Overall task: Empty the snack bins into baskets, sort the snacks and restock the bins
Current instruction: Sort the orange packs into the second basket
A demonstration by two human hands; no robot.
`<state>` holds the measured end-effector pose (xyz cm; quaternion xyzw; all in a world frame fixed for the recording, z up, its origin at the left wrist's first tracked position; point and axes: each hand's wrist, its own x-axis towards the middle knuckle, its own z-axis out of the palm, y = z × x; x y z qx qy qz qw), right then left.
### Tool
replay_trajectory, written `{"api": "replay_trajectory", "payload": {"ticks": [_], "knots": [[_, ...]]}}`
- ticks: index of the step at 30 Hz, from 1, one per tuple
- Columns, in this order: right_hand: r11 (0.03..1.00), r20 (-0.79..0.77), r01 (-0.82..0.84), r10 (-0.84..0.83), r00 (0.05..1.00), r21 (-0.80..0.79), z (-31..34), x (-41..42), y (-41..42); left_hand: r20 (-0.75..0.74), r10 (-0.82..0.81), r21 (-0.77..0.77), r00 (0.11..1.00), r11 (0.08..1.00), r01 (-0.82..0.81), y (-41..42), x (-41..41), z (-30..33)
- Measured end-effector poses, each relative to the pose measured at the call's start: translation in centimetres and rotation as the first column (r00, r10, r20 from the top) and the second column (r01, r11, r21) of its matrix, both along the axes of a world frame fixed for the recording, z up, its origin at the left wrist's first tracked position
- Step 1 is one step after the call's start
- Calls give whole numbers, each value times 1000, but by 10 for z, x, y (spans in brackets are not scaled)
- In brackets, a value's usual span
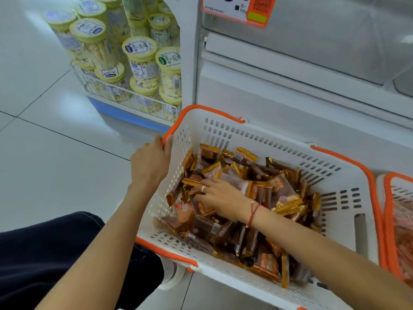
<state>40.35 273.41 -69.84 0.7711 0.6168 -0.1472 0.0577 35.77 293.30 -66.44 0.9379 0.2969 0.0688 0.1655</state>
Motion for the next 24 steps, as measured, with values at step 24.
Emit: {"api": "replay_trajectory", "payload": {"ticks": [24], "knots": [[983, -118, 122, -139, 983, -136, -36, -21, -16, 21, -2, 21, 1000, 1000, 2, 3, 1, -6]]}}
